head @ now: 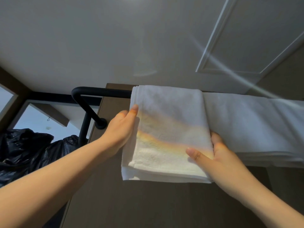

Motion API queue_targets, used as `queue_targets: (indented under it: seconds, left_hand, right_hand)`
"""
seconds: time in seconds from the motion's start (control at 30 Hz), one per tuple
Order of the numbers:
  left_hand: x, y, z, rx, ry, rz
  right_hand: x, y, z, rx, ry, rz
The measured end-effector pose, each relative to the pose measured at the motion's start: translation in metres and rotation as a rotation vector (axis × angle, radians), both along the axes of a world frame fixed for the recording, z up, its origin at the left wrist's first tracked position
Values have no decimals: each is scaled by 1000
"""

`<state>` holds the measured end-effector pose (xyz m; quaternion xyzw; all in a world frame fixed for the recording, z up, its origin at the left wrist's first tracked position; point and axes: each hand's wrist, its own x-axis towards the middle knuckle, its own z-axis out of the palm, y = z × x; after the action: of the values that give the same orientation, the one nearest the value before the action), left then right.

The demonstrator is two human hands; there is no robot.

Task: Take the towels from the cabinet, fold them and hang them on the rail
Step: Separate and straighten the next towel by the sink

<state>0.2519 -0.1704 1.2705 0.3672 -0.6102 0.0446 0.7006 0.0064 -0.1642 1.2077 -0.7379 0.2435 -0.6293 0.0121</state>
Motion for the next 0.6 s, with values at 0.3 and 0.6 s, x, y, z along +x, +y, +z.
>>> queue_targets:
  seconds: [0.3, 0.6]
  left_hand:
    - [3, -5, -26, 92, -135, 66]
    - [0, -2, -13, -23, -30, 26]
  right_hand:
    - [-1, 2, -6, -49, -43, -27]
    - [8, 7, 18, 8, -85, -66]
